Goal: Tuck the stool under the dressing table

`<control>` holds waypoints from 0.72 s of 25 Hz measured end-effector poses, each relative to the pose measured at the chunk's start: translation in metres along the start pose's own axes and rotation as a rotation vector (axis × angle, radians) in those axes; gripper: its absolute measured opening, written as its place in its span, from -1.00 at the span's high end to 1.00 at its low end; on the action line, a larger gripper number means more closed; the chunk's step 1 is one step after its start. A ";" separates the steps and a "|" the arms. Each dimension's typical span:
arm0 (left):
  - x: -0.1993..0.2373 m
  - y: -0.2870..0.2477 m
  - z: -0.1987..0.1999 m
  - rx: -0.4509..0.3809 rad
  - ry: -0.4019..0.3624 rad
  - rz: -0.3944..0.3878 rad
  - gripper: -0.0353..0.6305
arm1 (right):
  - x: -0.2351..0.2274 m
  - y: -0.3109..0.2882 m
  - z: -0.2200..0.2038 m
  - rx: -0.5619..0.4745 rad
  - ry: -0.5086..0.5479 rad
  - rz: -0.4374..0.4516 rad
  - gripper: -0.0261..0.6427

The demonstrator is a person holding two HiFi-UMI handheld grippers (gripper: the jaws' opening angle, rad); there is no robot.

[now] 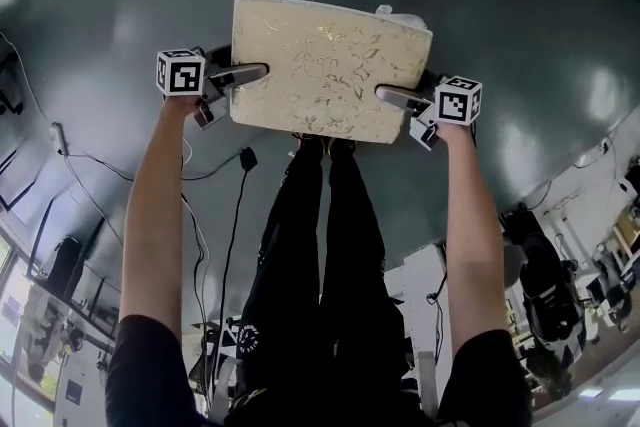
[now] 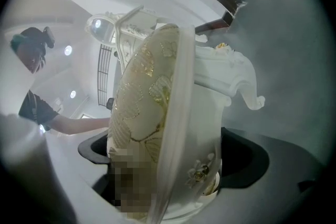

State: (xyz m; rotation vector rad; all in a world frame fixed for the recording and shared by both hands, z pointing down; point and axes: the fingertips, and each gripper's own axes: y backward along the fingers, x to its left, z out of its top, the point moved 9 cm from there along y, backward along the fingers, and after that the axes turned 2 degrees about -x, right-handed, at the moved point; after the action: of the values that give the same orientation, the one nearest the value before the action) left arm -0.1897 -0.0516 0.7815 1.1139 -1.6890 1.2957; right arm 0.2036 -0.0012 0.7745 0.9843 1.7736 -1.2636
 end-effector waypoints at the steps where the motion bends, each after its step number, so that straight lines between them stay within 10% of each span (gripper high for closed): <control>1: 0.004 -0.002 0.002 0.018 0.002 0.000 -0.75 | -0.003 -0.002 -0.003 -0.010 -0.007 -0.004 -0.88; 18: -0.081 0.057 -0.018 -0.162 0.053 0.097 -0.76 | 0.066 -0.003 0.061 0.181 0.110 0.104 -0.88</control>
State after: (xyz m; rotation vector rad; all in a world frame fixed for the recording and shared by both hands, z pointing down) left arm -0.2123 -0.0106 0.6928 0.9059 -1.7929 1.2118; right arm 0.1805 -0.0495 0.7023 1.2544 1.6876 -1.3438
